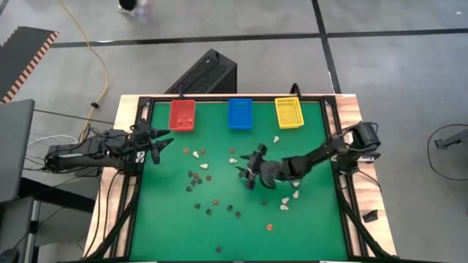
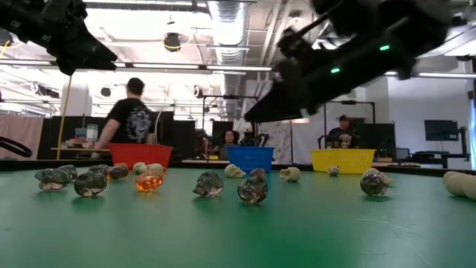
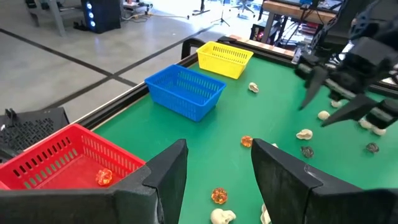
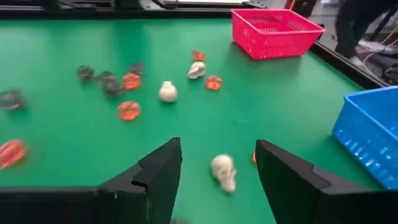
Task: Sort Halloween decoration
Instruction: Put the orange pumpkin toy into the red bin
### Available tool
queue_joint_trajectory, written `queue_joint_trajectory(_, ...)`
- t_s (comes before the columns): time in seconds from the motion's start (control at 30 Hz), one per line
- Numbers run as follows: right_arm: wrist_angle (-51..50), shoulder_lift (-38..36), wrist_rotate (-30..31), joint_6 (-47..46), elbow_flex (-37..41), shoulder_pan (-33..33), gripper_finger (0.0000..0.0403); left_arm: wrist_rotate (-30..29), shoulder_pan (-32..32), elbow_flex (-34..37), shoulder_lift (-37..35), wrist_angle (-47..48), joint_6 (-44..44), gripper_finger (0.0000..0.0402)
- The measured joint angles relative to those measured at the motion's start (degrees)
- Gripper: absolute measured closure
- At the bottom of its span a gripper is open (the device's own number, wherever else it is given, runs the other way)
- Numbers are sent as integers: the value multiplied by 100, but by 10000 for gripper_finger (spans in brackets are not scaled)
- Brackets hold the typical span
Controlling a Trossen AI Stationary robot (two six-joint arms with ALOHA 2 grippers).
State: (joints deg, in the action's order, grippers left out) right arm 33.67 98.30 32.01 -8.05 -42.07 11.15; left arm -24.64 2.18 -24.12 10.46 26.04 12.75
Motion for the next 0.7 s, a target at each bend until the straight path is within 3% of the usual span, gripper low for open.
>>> queue_joint_trajectory(0.17,76,620,-476,111,-405,-538,164,0,2,1,0,0,2,233)
queue_joint_trajectory(0.4,988,1504,-501,345,-602,-976,172,0,0,1,2,1,4,233)
queue_joint_trajectory(0.7,901,1505,-563,378,-613,-1273,177,-2,0,0,2,0,17,233)
